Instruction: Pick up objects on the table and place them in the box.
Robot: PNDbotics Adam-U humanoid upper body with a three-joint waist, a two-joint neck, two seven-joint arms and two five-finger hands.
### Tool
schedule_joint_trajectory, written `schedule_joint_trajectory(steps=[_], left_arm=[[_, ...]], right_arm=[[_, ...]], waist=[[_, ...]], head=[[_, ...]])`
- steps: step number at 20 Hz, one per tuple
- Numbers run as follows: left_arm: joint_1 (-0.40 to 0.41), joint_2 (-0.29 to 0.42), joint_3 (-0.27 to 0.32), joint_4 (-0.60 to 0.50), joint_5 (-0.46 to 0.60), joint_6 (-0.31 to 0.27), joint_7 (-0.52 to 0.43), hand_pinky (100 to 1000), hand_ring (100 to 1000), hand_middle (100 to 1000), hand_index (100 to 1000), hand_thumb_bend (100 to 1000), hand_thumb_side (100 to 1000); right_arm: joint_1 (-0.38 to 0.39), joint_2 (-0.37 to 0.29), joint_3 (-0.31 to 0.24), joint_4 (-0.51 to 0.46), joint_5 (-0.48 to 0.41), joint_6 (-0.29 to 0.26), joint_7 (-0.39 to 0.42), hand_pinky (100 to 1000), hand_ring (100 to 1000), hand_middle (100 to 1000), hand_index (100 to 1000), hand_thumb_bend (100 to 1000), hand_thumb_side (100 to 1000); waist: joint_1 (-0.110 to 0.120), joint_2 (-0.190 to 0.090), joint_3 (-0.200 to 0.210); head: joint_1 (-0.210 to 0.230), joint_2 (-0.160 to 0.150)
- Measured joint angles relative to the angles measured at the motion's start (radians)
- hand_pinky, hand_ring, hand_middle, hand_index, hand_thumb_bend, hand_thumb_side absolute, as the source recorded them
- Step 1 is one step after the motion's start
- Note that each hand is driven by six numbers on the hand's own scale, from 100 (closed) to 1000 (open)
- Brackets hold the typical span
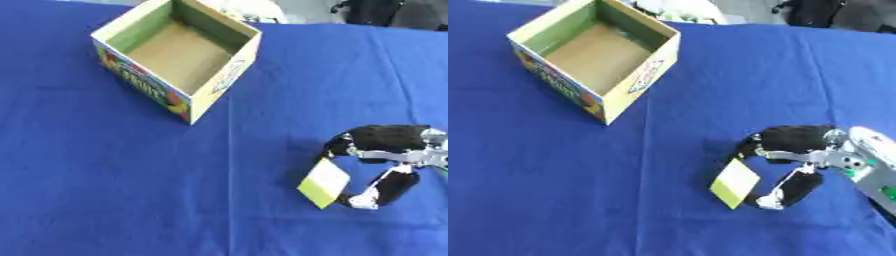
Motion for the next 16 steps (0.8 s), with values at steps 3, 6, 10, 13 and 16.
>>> schedule_joint_trajectory(steps=[3,6,10,13,16], left_arm=[[0.0,0.0,0.0,0.0,0.0,0.0,0.0,807,762,956,743,184,824],[0.0,0.0,0.0,0.0,0.0,0.0,0.0,808,762,956,742,184,824],[0.0,0.0,0.0,0.0,0.0,0.0,0.0,807,763,957,742,182,824],[0.0,0.0,0.0,0.0,0.0,0.0,0.0,808,763,957,742,182,823],[0.0,0.0,0.0,0.0,0.0,0.0,0.0,807,763,957,742,184,824]], right_arm=[[0.0,0.001,0.0,0.004,-0.001,0.018,-0.043,772,705,540,721,241,557],[0.001,0.008,0.0,0.01,-0.001,0.035,-0.074,756,678,502,678,215,545],[0.003,0.014,0.0,0.015,-0.005,0.05,-0.102,748,657,469,648,171,568],[0.01,0.017,-0.012,0.009,-0.015,0.063,-0.122,752,654,463,642,159,591],[0.009,0.015,-0.04,-0.012,-0.025,0.082,-0.143,756,652,463,641,138,604]], waist=[[0.0,0.0,0.0],[0.0,0.0,0.0],[0.0,0.0,0.0],[0.0,0.0,-0.004],[-0.001,0.0,-0.005]], head=[[0.0,0.0],[0.0,-0.001],[0.0,-0.001],[0.001,-0.001],[0.004,-0.002]])
